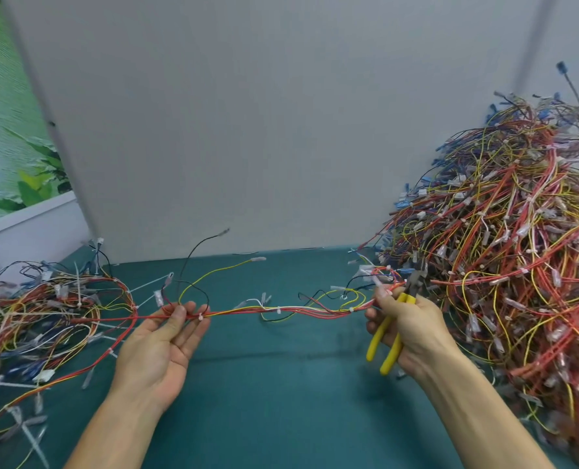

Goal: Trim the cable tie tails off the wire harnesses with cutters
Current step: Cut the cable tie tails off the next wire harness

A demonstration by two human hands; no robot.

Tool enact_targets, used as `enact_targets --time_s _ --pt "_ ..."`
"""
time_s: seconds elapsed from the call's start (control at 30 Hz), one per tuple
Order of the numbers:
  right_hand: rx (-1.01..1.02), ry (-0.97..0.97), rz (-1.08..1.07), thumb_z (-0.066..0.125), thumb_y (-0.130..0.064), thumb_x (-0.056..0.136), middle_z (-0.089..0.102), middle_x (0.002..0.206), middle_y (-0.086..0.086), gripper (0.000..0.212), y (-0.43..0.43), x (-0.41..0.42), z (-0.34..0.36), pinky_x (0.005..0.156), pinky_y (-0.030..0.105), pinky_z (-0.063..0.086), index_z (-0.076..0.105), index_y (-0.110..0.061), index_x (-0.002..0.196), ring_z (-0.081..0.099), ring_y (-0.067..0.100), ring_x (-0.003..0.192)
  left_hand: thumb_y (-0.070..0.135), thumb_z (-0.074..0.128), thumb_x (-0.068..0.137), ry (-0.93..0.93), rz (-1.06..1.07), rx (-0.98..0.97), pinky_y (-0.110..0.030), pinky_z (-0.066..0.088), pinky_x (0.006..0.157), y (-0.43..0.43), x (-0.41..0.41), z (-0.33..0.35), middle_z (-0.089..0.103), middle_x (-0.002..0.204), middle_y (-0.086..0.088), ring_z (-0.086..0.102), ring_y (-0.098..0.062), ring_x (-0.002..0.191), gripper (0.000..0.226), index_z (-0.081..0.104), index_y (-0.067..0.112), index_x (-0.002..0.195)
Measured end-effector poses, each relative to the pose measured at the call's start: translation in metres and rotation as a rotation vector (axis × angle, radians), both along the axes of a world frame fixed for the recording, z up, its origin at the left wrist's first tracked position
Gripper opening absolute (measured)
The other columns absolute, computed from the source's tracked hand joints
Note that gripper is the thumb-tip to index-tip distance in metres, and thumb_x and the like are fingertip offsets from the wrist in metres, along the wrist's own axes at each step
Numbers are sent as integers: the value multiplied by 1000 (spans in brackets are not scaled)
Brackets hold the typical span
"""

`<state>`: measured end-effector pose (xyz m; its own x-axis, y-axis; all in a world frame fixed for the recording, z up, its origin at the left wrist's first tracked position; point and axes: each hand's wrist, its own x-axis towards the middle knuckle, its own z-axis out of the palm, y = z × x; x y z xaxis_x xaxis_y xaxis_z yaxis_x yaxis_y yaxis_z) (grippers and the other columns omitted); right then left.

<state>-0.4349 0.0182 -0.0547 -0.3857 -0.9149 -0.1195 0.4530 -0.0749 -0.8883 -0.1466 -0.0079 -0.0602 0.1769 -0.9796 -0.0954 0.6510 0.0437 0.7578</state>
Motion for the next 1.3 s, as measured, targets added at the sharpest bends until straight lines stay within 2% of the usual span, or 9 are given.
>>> enact_targets --time_s 0.3,0.43,0.5,0.63,0.77,0.87,1.03,1.17,1.3 --pt "-21 192 -4 62 -5 92 50 58 2 15 3 1 -1 49 26 39 59 -12 79 46 11 46 -5 52 92 -241 -13 111 -29 60 58 -3 0 -14 69 84 -16 71 -19 65 6 56 -1 94" --pt "-135 767 47 63 -5 90 60 59 -10 18 11 3 6 60 22 40 70 -18 80 51 5 57 23 75 81 -1304 129 221 -39 43 88 5 -8 -18 57 124 -22 55 -31 108 49 54 -2 118" --pt "-192 1076 94 64 -7 89 65 74 -11 14 14 6 8 67 18 41 70 -19 86 56 2 71 28 77 79 -1537 282 65 -41 32 103 13 -14 -13 48 135 -17 42 -32 126 68 47 0 133" --pt "-347 1431 200 67 -10 88 56 80 -10 11 18 17 10 68 24 38 63 -20 85 52 1 76 16 72 82 -1350 306 -483 -23 43 91 32 -42 6 63 106 11 58 -10 100 26 71 24 107" --pt "-377 1436 231 76 -23 80 56 77 -16 18 22 29 8 67 16 36 60 -30 82 50 0 78 50 65 71 -906 -105 -305 -10 45 69 41 -70 17 72 85 23 61 8 73 37 73 27 99" --pt "-375 1424 225 78 -26 79 53 74 -12 28 24 34 4 64 15 34 53 -36 74 49 3 75 37 74 68 -716 -314 -158 -11 45 56 38 -75 18 73 80 15 63 0 63 50 63 20 114" --pt "-375 1228 158 81 -22 77 60 71 -23 21 27 36 8 59 13 37 61 -28 74 54 1 69 11 79 75 -1371 -256 -510 -21 52 74 35 -62 18 69 86 23 64 0 77 32 74 33 98" --pt "-395 1210 136 76 -23 81 59 70 -23 13 29 31 11 59 11 36 64 -26 78 53 3 67 0 73 78 -1223 -61 -582 -10 43 64 31 -55 31 68 73 16 61 1 67 32 75 32 75" --pt "-467 1236 49 73 -21 85 59 67 -4 15 33 36 15 59 27 42 63 -14 77 51 14 63 -1 73 78 -1142 35 -625 -9 45 67 27 -53 49 70 81 14 63 1 71 32 74 30 86"
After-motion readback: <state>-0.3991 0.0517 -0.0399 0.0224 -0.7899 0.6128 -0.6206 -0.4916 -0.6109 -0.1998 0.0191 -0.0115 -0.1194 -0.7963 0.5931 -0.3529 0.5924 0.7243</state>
